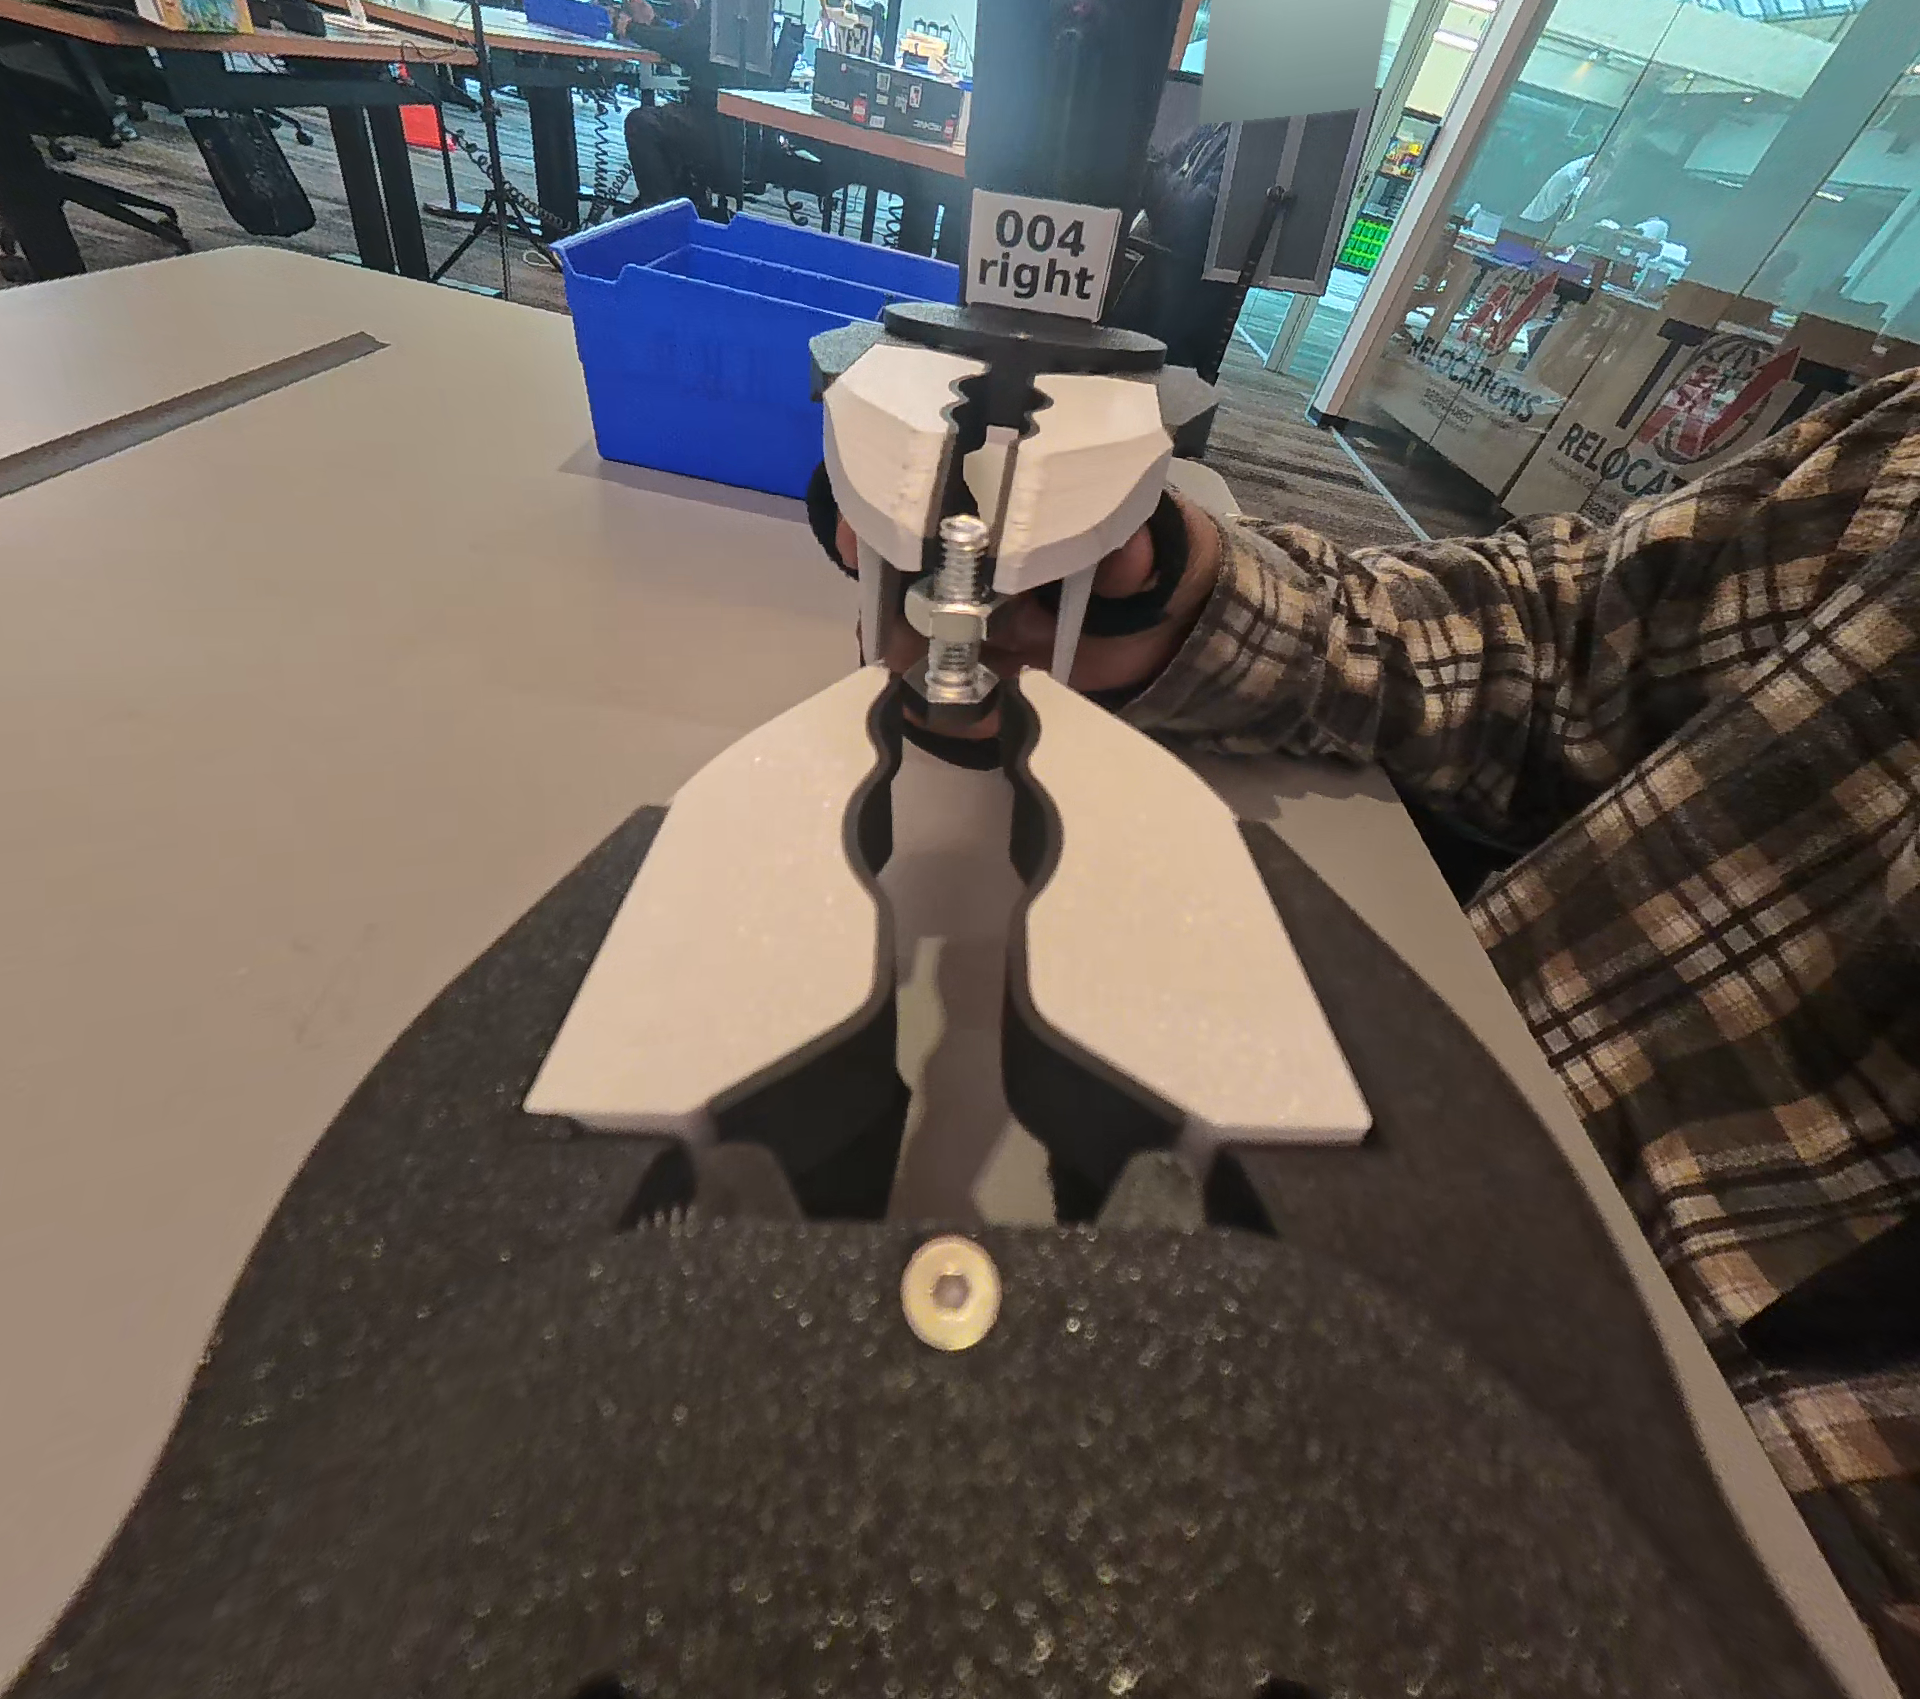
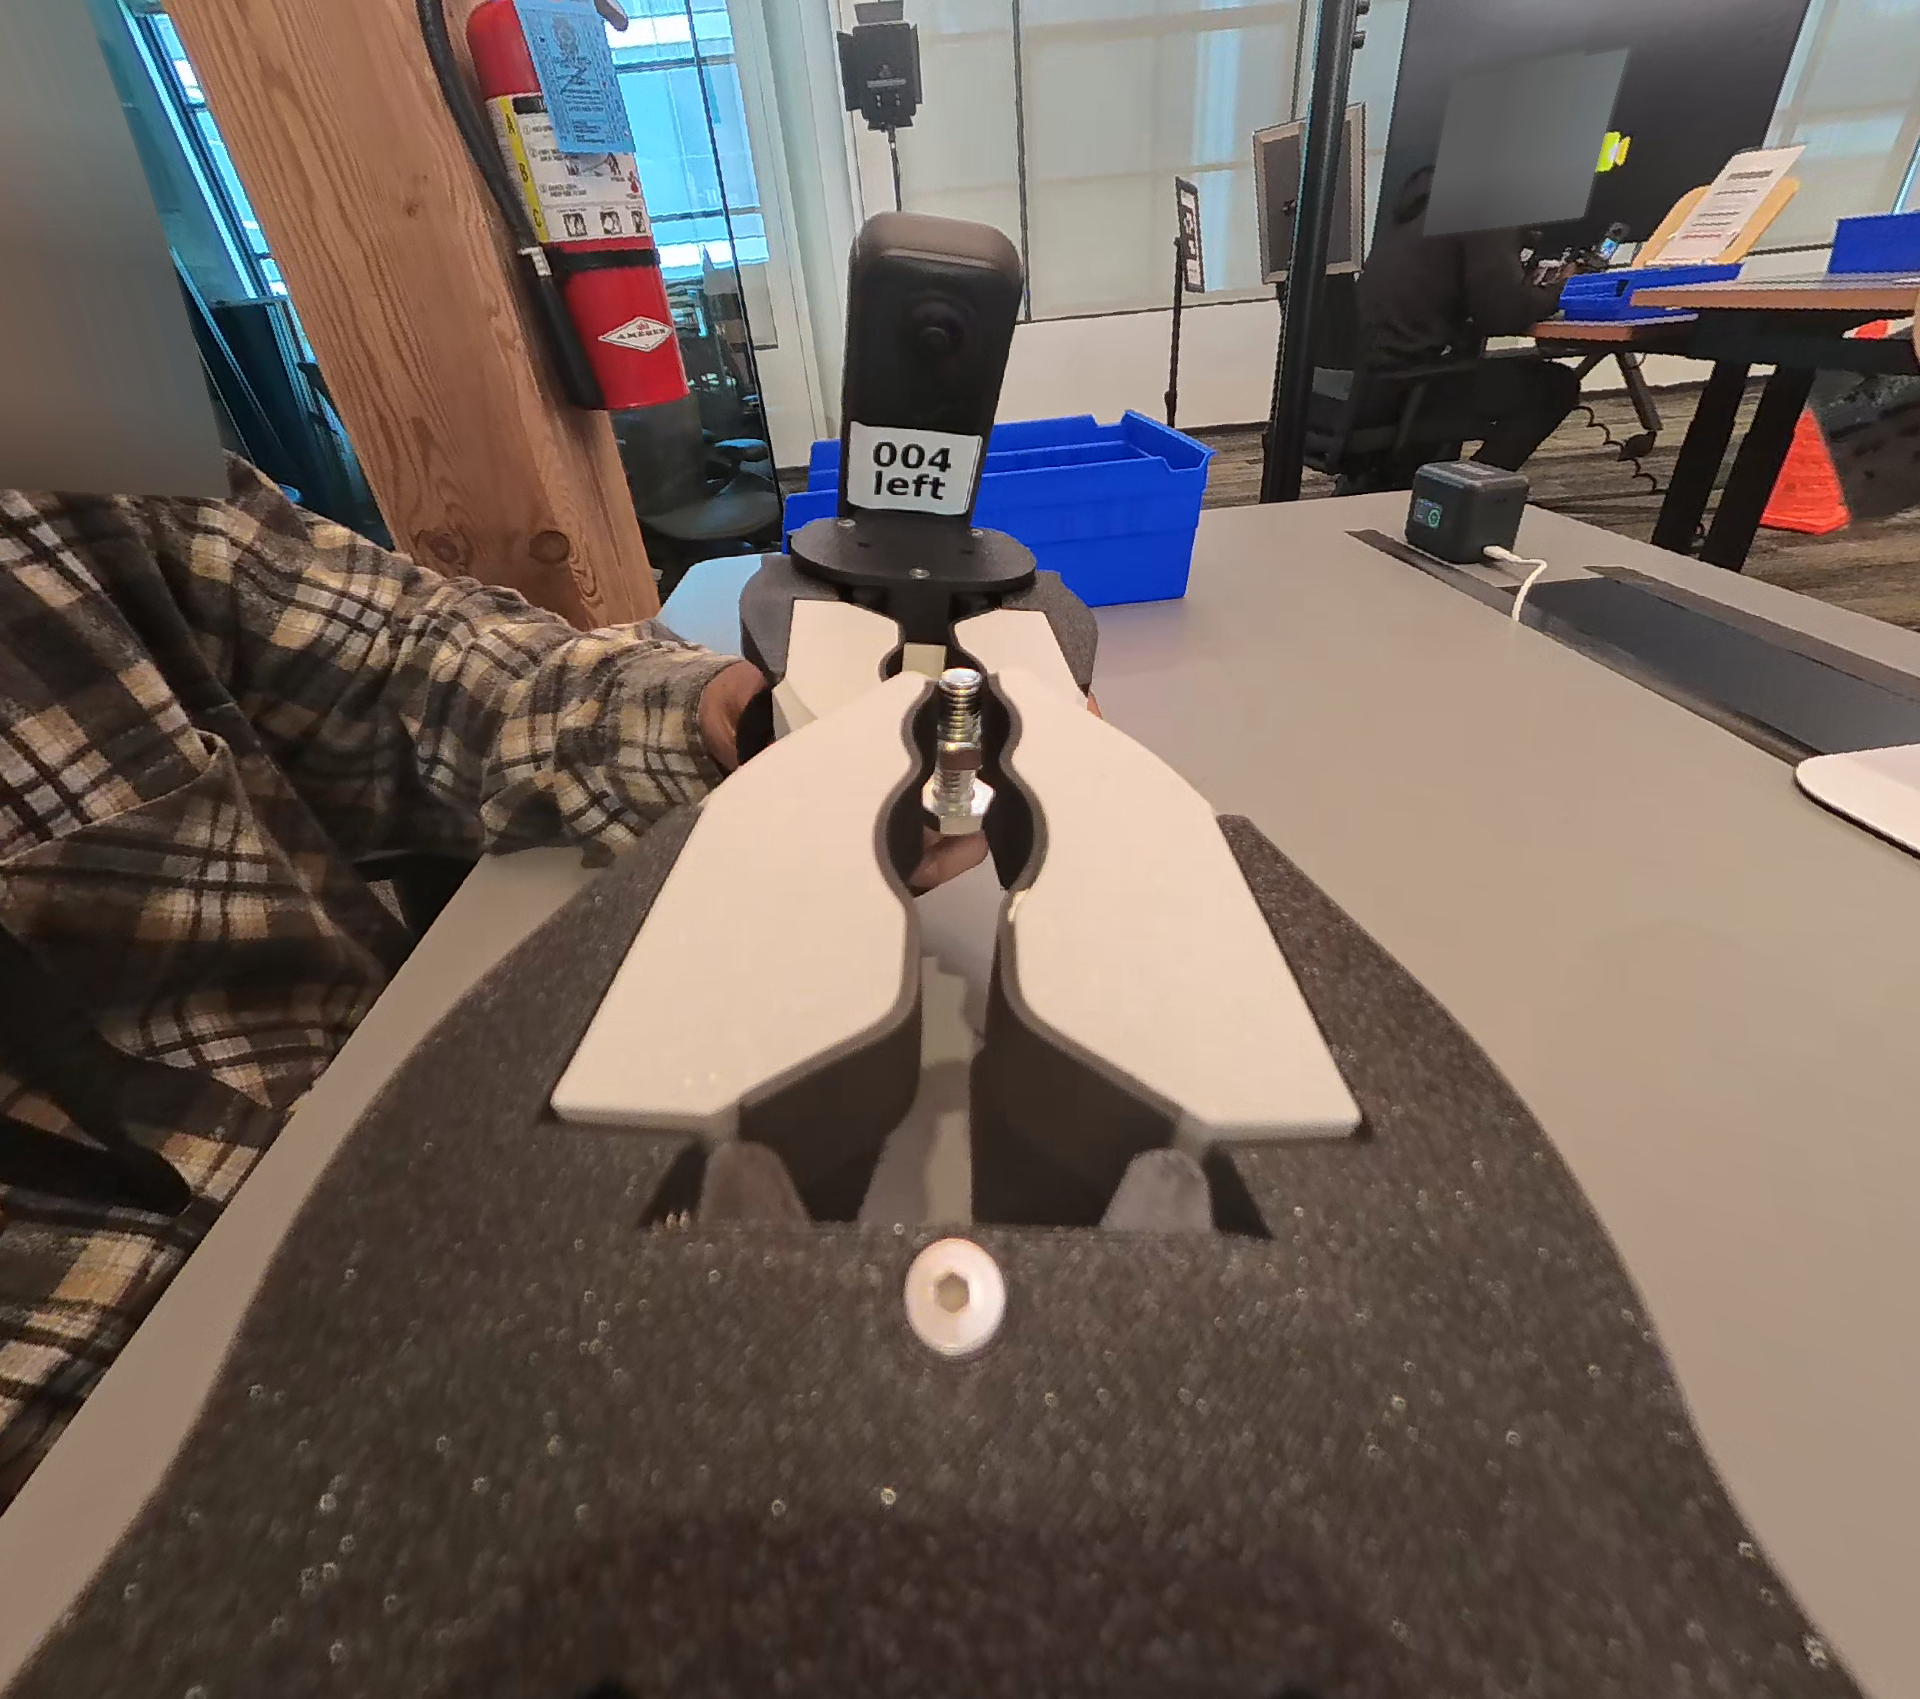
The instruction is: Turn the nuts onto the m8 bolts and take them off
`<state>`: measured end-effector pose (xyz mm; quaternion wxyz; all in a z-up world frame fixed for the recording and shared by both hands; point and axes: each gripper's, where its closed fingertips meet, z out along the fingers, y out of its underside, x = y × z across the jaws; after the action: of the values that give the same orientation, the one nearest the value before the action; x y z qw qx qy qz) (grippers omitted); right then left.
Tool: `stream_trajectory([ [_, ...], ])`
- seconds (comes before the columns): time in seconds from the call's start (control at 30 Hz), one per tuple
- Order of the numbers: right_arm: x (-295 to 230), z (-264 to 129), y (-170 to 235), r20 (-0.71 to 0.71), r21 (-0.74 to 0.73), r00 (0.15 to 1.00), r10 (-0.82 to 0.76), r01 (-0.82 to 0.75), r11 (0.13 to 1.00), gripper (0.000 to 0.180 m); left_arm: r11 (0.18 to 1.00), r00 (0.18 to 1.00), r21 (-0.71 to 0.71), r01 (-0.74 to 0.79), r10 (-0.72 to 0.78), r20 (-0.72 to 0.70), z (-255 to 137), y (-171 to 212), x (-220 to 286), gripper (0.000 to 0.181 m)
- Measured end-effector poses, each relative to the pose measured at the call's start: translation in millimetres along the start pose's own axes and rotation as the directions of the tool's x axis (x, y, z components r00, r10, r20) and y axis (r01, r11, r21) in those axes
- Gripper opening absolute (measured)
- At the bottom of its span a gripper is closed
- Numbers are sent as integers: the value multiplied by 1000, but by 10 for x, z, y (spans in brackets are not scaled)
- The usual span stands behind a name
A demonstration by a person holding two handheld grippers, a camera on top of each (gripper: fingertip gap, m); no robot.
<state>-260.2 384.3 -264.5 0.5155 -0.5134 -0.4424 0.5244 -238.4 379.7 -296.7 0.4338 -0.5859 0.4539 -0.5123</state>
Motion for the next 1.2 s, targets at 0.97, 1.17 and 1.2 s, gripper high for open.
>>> stream_trajectory([
  [0.97, 229, -125, -128, -80, 76, 992, 102, -96, 993, 61, 996, 999, 84, -40, 40, 2, -38, -141, 76, 15],
  [1.17, 173, 0, -129, -84, 32, 995, 57, -55, 998, 71, 995, 999, 100, -28, 31, -26, -31, -173, 140, 15],
  [1.2, 226, -45, -152, -109, 42, 992, 63, -58, 997, 72, 994, 999, 101, -37, 40, -23, -41, -187, 147, 15],
])
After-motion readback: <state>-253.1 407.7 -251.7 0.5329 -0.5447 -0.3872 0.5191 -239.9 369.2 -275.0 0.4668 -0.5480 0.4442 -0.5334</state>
